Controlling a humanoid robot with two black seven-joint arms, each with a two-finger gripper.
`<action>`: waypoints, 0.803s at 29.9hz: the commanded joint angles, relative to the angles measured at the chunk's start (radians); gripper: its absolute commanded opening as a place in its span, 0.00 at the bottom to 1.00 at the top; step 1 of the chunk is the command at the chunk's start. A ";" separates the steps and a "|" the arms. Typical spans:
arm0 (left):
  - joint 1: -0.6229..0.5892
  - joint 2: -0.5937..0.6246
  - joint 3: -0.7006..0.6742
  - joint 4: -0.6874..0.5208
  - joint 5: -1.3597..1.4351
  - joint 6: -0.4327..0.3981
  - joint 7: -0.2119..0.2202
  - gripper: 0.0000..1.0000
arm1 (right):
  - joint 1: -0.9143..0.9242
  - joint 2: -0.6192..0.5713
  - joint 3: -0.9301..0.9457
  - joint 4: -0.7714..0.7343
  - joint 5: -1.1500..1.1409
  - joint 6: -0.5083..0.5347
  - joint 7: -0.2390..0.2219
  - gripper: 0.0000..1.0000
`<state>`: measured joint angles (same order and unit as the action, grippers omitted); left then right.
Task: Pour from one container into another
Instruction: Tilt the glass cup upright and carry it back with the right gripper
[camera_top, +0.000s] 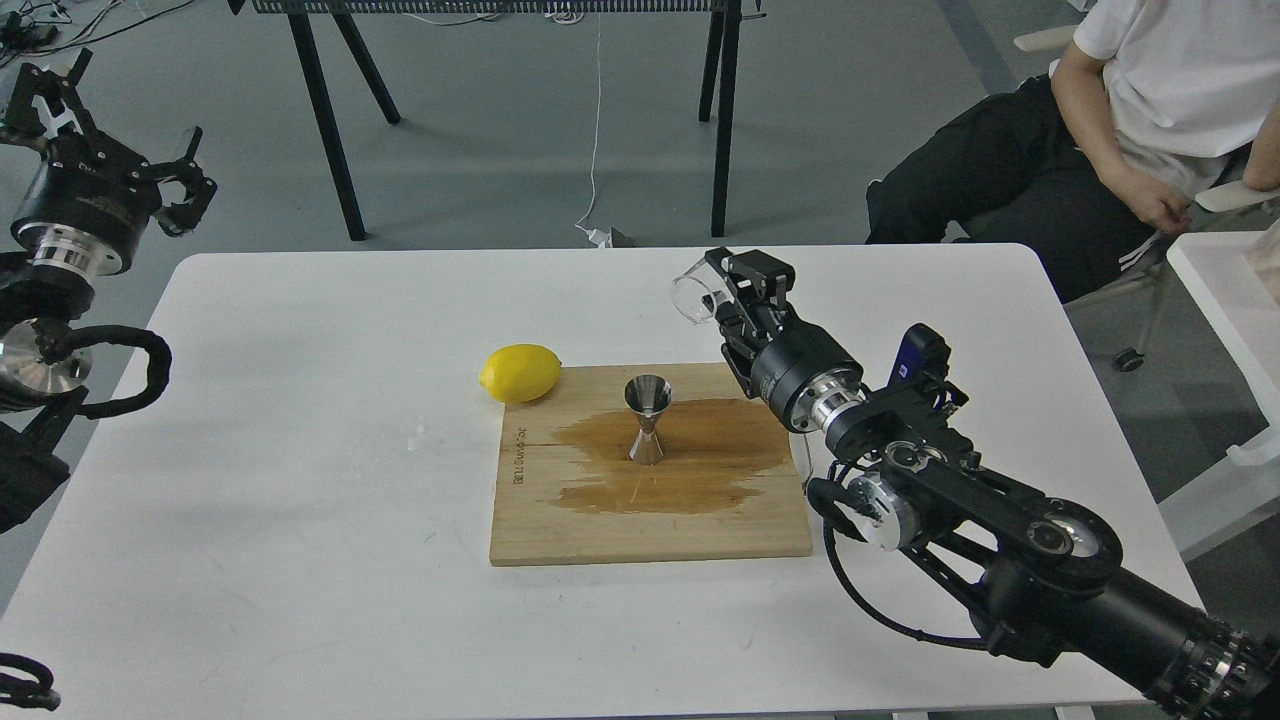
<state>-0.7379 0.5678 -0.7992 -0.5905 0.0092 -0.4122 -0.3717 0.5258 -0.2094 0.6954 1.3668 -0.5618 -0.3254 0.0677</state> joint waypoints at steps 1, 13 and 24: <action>0.000 -0.005 -0.001 0.000 0.000 0.003 -0.001 1.00 | -0.036 -0.034 0.100 0.002 0.256 0.075 -0.017 0.41; -0.001 -0.003 -0.002 0.000 -0.001 0.001 -0.003 1.00 | -0.276 -0.087 0.387 -0.167 0.747 0.417 -0.166 0.42; 0.002 -0.016 0.000 0.000 -0.035 0.007 -0.003 1.00 | -0.308 -0.074 0.469 -0.471 1.022 0.592 -0.250 0.42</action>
<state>-0.7380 0.5543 -0.7994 -0.5907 -0.0268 -0.4053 -0.3742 0.2156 -0.2892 1.1513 0.9653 0.4037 0.2457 -0.1685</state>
